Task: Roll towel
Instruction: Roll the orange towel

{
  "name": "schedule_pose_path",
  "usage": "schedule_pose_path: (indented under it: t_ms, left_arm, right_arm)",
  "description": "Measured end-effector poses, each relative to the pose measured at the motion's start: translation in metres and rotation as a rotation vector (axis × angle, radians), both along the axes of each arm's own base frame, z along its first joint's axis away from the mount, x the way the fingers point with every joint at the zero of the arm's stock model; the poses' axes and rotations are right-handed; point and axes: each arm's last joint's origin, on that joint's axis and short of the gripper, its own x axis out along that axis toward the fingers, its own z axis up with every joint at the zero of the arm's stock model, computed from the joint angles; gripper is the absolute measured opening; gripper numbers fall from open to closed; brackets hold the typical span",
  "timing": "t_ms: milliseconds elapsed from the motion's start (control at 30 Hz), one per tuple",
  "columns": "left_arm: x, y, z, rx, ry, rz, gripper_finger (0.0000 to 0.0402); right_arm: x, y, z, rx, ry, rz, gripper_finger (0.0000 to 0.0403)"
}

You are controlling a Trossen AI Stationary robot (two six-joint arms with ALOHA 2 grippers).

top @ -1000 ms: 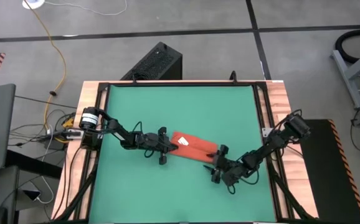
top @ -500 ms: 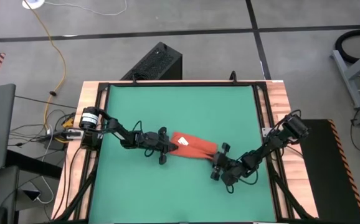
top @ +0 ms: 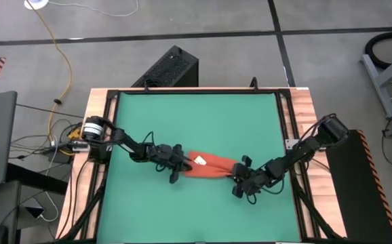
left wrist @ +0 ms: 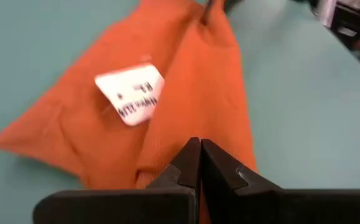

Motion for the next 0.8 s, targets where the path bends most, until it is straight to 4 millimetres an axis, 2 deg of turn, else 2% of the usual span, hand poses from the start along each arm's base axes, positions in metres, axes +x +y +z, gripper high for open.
schedule_pose_path:
  t_ms: [67,167,300,467,600,800]
  left_arm:
    - [-0.001,-0.003,0.013,0.003,-0.026,-0.016,0.0]
    - [-0.001,-0.004,0.026,0.176,-0.095,-0.013,0.0]
    - [0.001,-0.001,0.032,0.455,-0.17,0.008,0.0]
    - [0.005,-0.001,0.034,0.661,-0.237,-0.085,0.0]
    - [0.011,0.001,0.038,0.717,-0.267,-0.169,0.0]
    - [0.021,0.01,0.025,0.729,-0.244,-0.229,0.0]
  right_arm:
    - [0.001,-0.001,0.004,0.034,0.005,0.022,0.0022]
    - [0.002,-0.004,0.009,0.087,0.023,0.044,0.0022]
    - [0.002,-0.005,0.012,0.135,0.038,0.067,0.0022]
    - [0.002,-0.005,0.012,0.144,0.047,0.085,0.0022]
    - [0.001,-0.005,0.012,0.144,0.054,0.085,0.0022]
    - [0.001,-0.005,0.012,0.145,0.058,0.084,0.0022]
